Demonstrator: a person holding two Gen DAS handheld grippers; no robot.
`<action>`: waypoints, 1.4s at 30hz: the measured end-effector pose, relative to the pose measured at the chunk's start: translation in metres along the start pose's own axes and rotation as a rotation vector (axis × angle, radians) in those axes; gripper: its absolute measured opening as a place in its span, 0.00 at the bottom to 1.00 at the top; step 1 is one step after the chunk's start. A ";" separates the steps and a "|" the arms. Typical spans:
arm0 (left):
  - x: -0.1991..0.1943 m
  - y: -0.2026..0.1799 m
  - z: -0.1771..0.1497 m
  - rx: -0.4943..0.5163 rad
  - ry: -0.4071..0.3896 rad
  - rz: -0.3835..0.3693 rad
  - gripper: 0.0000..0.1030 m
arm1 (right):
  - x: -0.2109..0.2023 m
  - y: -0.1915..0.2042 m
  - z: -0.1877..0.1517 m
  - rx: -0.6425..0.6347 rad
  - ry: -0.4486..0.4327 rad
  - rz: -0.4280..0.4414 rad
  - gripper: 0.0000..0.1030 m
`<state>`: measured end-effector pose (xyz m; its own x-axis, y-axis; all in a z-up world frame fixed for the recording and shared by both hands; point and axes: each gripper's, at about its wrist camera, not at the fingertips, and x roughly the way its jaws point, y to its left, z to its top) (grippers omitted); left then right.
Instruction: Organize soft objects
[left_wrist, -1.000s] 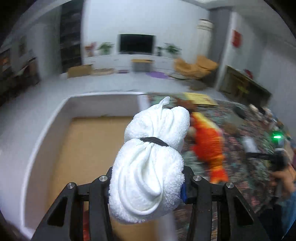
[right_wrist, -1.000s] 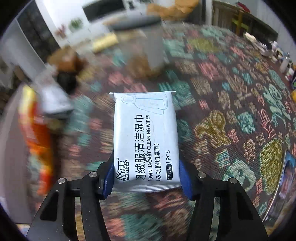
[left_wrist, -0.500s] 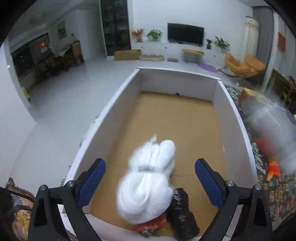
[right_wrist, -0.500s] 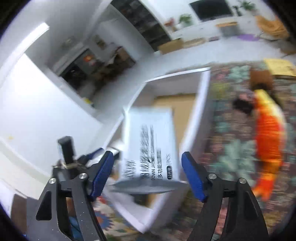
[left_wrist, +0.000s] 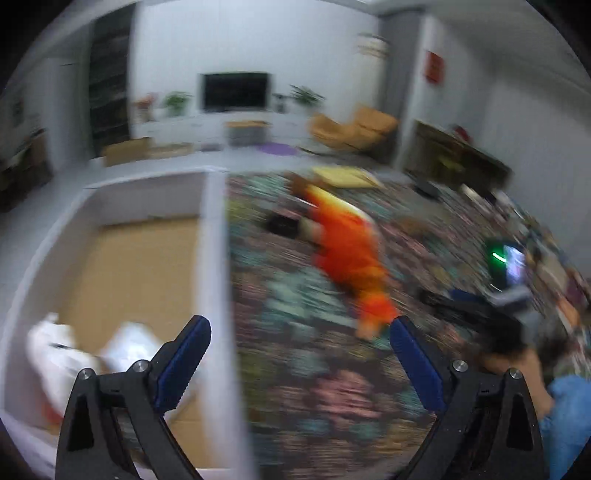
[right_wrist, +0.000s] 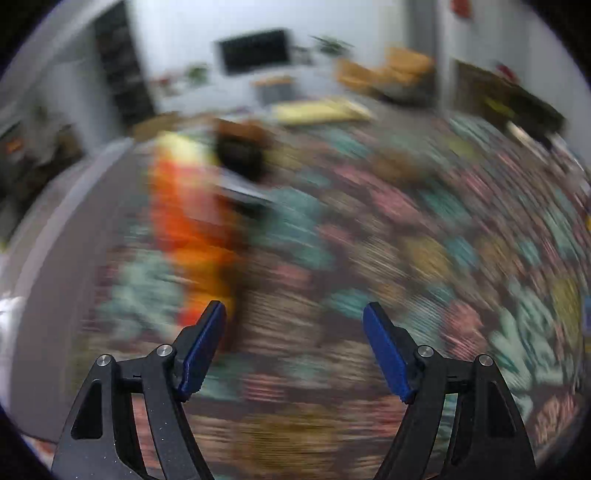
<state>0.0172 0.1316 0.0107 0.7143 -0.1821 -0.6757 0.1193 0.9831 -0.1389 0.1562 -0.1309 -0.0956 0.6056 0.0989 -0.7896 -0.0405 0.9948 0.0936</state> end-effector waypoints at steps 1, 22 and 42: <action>0.017 -0.016 -0.006 0.010 0.033 -0.014 0.94 | 0.008 -0.012 0.000 0.023 0.014 -0.016 0.77; 0.199 -0.024 -0.018 -0.020 0.183 0.187 1.00 | 0.055 -0.046 0.019 0.032 0.023 -0.132 0.94; 0.199 -0.024 -0.019 -0.019 0.182 0.189 1.00 | 0.055 -0.045 0.019 0.032 0.023 -0.133 0.94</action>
<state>0.1437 0.0715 -0.1341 0.5866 0.0023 -0.8099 -0.0185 0.9998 -0.0106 0.2067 -0.1707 -0.1317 0.5853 -0.0325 -0.8102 0.0642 0.9979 0.0063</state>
